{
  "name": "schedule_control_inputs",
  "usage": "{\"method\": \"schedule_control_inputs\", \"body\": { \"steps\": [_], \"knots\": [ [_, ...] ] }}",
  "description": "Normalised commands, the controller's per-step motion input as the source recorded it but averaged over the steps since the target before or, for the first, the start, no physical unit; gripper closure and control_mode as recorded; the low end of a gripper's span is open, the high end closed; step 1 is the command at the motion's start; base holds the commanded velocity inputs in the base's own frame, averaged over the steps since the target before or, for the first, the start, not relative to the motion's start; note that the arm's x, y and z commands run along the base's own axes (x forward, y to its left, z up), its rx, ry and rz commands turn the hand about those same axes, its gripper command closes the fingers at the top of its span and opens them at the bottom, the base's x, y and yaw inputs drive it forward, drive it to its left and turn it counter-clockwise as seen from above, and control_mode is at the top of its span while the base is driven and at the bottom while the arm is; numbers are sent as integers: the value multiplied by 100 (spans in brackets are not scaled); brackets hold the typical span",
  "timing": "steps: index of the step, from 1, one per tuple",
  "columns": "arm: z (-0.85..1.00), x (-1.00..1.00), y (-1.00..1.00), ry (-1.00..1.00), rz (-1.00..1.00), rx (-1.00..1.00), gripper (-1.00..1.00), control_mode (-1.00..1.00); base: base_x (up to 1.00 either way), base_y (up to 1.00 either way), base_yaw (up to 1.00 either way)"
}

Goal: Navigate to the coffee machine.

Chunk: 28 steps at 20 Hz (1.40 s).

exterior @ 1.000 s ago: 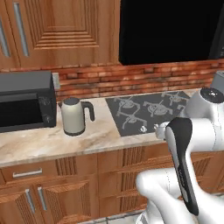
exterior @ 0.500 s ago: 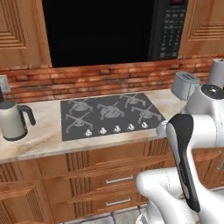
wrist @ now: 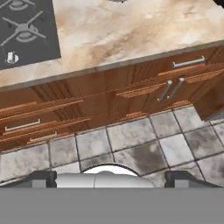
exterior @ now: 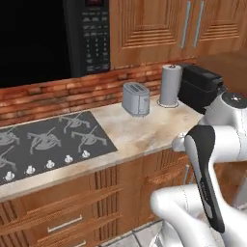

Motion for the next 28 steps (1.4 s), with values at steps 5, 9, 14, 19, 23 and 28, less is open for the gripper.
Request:
{"method": "schedule_control_inputs", "body": {
  "steps": [5,9,14,19,23,28],
  "knots": [
    [0,0,0,0,0,0,-100,100,0,0,-100],
    [0,0,0,0,0,0,-100,100,0,0,-100],
    [0,0,0,0,0,0,-100,100,87,37,-49],
    [0,0,0,0,0,0,-100,100,100,-45,27],
    [0,0,0,0,0,0,-100,100,100,-67,59],
    [0,0,0,0,0,0,-100,100,72,-12,78]
  ]
}}
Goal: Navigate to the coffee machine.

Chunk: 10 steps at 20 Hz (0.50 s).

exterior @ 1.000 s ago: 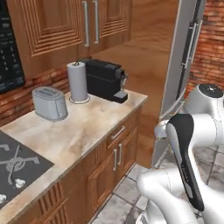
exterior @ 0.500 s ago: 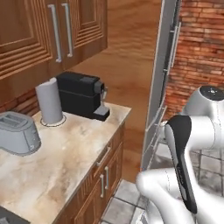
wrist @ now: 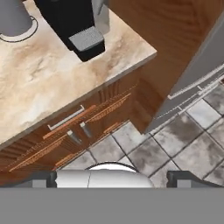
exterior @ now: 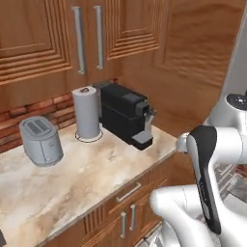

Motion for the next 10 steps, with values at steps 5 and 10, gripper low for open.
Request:
{"method": "schedule_control_inputs", "body": {
  "steps": [5,10],
  "knots": [
    [0,0,0,0,0,0,-100,100,24,-8,94],
    [0,0,0,0,0,0,-100,100,17,-41,86]
  ]
}}
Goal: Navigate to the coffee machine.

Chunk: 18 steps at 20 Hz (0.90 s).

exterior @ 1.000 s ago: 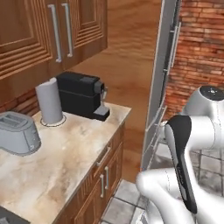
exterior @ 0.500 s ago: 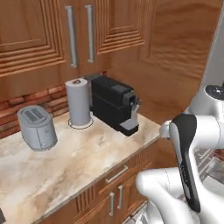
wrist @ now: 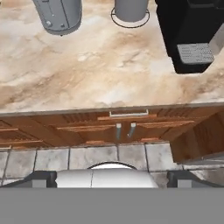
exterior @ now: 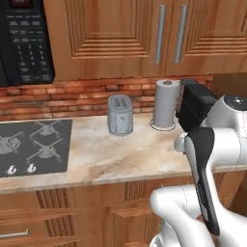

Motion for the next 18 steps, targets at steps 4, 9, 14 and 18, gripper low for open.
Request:
{"method": "schedule_control_inputs", "body": {
  "steps": [4,9,14,18],
  "knots": [
    [0,0,0,0,0,0,-100,100,0,-100,57],
    [0,0,0,0,0,0,-100,100,15,-100,19],
    [0,0,0,0,0,0,-100,100,85,-67,-6],
    [0,0,0,0,0,0,-100,100,100,-37,-14]
  ]
}}
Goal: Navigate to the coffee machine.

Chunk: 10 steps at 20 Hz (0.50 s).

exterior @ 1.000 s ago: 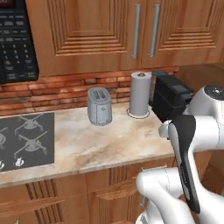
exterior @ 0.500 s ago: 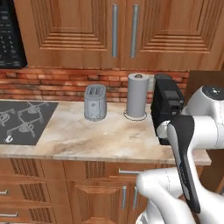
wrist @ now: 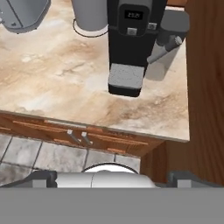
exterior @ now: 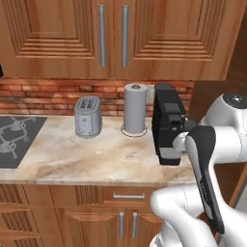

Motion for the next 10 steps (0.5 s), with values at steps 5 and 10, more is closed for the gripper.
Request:
{"method": "schedule_control_inputs", "body": {
  "steps": [5,10],
  "knots": [
    [0,0,0,0,0,0,-100,100,100,-13,-29],
    [0,0,0,0,0,0,-100,100,100,1,-44]
  ]
}}
